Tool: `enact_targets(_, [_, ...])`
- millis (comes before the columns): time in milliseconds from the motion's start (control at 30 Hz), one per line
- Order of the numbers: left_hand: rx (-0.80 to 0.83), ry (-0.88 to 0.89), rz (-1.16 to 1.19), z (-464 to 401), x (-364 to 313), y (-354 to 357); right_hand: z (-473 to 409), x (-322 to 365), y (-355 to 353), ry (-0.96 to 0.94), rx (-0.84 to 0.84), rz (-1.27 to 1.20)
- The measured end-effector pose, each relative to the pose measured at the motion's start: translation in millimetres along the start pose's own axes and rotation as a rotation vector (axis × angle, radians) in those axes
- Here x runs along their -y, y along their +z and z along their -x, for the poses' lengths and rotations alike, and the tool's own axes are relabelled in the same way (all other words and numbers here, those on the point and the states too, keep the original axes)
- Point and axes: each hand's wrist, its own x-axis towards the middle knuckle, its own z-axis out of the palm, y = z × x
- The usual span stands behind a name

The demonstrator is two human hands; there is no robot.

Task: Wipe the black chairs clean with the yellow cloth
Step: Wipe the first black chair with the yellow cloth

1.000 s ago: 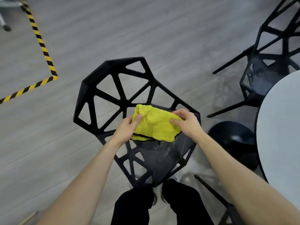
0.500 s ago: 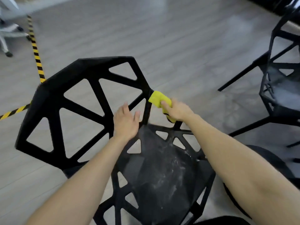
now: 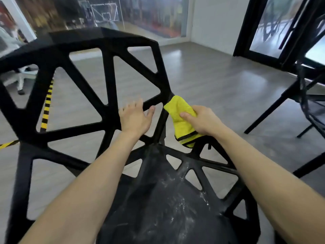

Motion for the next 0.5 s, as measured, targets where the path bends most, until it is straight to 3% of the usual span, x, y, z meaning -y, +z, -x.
enact_targets(267, [0.066, 0.099, -0.076, -10.3, 12.0, -13.7, -12.2, 14.9, -32.4, 0.023, 0.282, 0.150])
enact_targets(500, [0.060, 0.119, -0.124, -17.7, 15.4, -13.8, -35.9, 30.5, 6.6, -0.076, -0.056, 0.109])
